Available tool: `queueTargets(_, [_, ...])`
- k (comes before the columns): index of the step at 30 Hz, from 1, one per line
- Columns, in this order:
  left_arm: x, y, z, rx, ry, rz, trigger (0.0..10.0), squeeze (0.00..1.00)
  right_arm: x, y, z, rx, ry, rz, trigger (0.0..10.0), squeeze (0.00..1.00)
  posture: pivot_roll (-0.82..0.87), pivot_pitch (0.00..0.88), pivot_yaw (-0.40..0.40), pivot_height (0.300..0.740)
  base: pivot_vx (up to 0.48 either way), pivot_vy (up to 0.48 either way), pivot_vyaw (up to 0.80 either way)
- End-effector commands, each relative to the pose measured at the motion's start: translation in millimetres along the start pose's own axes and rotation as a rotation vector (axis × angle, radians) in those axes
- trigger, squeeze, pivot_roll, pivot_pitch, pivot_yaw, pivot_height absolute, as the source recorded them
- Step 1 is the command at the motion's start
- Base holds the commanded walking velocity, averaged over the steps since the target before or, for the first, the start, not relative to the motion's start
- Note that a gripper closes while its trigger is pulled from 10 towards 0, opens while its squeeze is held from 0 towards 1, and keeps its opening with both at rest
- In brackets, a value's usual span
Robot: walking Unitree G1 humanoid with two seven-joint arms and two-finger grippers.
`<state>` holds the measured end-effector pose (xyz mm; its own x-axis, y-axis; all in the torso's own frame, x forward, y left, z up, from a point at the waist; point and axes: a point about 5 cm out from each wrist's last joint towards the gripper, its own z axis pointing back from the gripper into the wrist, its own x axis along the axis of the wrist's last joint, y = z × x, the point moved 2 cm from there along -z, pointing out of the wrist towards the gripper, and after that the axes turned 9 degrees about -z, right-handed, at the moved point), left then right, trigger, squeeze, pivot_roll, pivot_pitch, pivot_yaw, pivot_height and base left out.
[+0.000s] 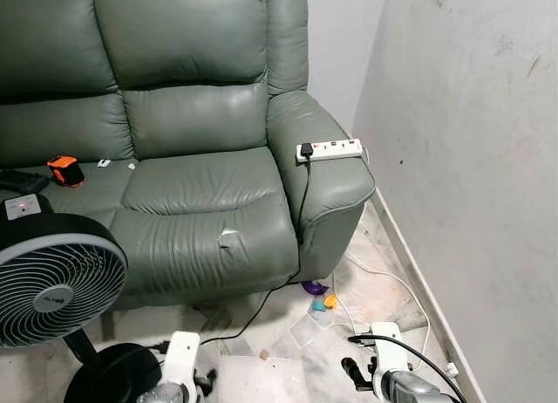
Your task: Hang keys on a hook
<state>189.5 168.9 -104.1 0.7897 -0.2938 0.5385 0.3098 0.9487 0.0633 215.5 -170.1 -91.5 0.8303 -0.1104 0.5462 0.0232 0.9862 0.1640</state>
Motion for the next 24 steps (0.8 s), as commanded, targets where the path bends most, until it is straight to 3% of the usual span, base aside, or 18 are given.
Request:
queueTargets(1, [1.4,2.4,0.3,-0.011,0.002,-0.068,10.0,0.00,-1.8,0.4,0.2,0.004,0.004,0.015,10.0,0.00,0.06,0.004,-0.006,0.740,0.000,0.000,-0.76])
queueTargets(6, [-1.1,2.5,0.3,-0.016,0.028,-0.064,10.0,0.00,-2.9,1.9,0.0,0.008,0.008,0.032,10.0,0.00,0.06,0.002,-0.006,0.740,0.000,0.000,-0.76])
queueTargets(12, [-1.0,3.1,-0.2,-0.012,0.051,-0.096,10.0,0.00,-3.1,3.1,-0.2,0.014,0.009,0.050,10.0,0.00,0.06,0.003,-0.003,0.740,0.000,0.000,-0.76])
queueTargets(14, [-3.6,2.2,-0.1,-0.012,0.075,-0.145,10.0,0.00,-3.6,3.0,-0.2,0.013,0.011,0.054,10.0,0.00,0.06,0.004,-0.001,0.740,0.000,0.000,-0.76])
queueTargets(21, [-5.3,1.3,0.0,-0.019,0.089,-0.158,10.0,0.00,-4.1,3.0,0.0,0.011,0.003,0.043,10.0,0.00,0.06,0.005,0.007,0.740,0.000,0.000,-0.76])
queueTargets(24, [-3.1,3.9,-0.2,-0.015,0.095,-0.179,10.0,0.00,-4.4,4.0,-0.1,0.016,0.000,0.047,10.0,0.00,0.05,0.007,0.010,0.740,0.000,0.000,0.00])
